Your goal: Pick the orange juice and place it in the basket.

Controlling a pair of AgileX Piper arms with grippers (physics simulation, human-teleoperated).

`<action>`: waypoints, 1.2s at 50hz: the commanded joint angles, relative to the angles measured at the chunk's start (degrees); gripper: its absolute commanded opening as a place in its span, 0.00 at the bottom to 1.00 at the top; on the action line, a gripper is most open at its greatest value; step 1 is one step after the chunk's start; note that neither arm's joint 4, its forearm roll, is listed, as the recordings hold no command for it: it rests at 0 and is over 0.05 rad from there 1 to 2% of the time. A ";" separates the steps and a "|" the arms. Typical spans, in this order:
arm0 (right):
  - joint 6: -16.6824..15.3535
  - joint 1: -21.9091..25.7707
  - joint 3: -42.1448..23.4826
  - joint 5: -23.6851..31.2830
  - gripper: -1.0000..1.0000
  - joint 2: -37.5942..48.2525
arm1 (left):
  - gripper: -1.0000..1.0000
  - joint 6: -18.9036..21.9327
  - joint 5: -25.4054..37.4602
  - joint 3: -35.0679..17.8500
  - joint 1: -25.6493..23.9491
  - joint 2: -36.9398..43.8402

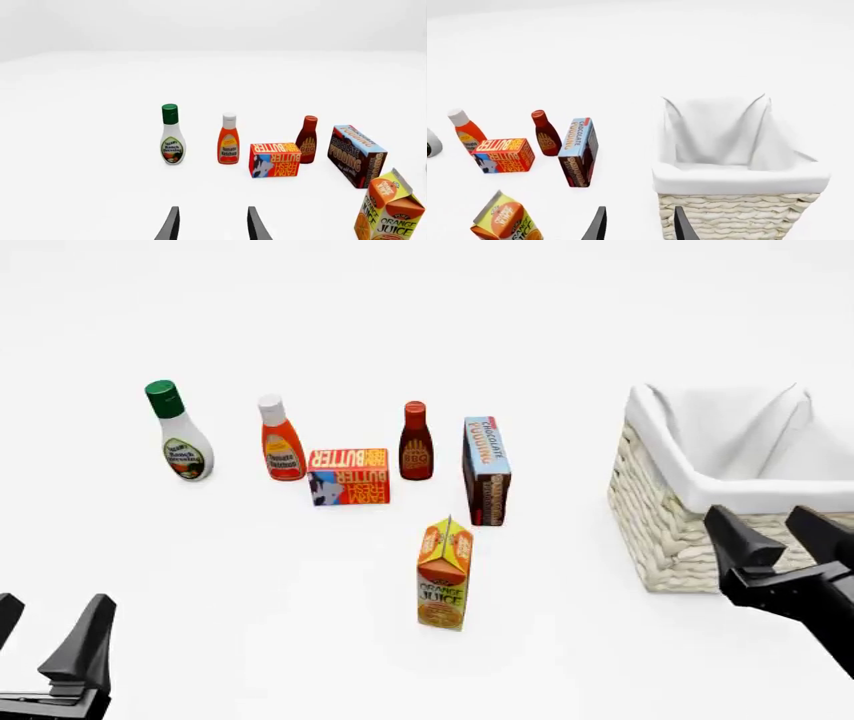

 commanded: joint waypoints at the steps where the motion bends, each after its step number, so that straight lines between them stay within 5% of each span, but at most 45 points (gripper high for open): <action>1: 2.64 3.66 -6.81 5.37 1.00 4.14 | 1.00 0.00 -0.01 -0.02 -0.01 0.02; 60: 28.32 21.90 -24.09 16.08 1.00 25.49 | 1.00 0.01 -0.01 -0.02 0.00 0.03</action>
